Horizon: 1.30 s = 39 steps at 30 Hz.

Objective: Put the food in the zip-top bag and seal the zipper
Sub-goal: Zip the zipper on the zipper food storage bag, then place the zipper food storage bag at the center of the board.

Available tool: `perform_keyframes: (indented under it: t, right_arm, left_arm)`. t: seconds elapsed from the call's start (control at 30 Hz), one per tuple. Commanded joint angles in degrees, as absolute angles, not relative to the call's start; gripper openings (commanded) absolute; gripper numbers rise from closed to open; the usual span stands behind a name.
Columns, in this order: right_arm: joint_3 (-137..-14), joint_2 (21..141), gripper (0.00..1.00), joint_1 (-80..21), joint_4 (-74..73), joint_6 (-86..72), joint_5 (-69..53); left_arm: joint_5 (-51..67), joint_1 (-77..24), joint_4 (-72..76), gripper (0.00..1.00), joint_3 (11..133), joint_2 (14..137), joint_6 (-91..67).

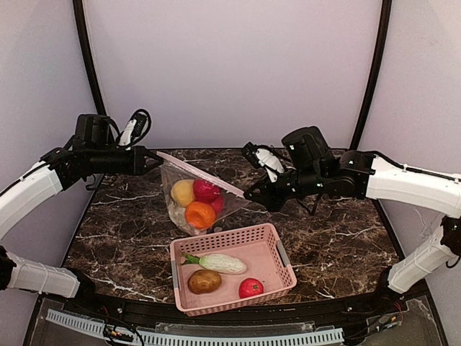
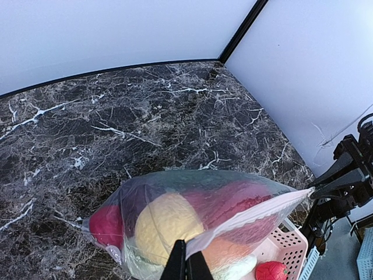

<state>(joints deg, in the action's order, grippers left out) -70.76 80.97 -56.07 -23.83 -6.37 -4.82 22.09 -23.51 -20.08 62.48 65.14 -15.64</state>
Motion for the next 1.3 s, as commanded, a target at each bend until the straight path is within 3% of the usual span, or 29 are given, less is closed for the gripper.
perform_keyframes:
  t: [0.0,0.5,0.67,0.73,0.97,1.17,1.23,1.27]
  right_arm:
    - [-68.71,79.3,0.0,-55.28,-28.97,-7.28,-3.49]
    - [-67.34,78.13,0.0,-55.27,-29.48,-7.82,-3.26]
    - [-67.67,77.96,0.02,-55.24,-29.35,-8.21,-3.43]
    - [-67.7,77.75,0.11,-55.28,-29.07,-8.53,-3.43]
    - [-66.53,75.15,0.63,-55.27,-27.85,-11.3,-2.33]
    - [-64.44,72.28,0.81,-54.79,-28.0,-15.33,2.84]
    - [-64.1,71.63,0.84,-54.47,-28.39,-17.13,4.06]
    - [-64.1,71.3,0.87,-54.29,-28.63,-18.14,4.34]
  left_arm:
    - [19.29,-21.72,-18.37,0.01,64.44,64.69,-15.29]
    - [19.74,-21.36,-18.25,0.01,63.88,64.78,-15.29]
    - [24.77,-21.36,-16.42,0.01,63.38,64.91,-14.77]
    - [25.93,-21.37,-16.23,0.01,63.23,64.84,-14.46]
    - [26.79,-21.36,-16.49,0.01,62.67,64.45,-13.93]
    - [26.29,-21.2,-16.83,0.03,62.11,65.31,-14.5]
    - [26.62,-21.18,-16.63,0.15,61.84,65.53,-14.72]
    - [26.98,-21.18,-16.36,0.29,61.72,65.36,-14.79]
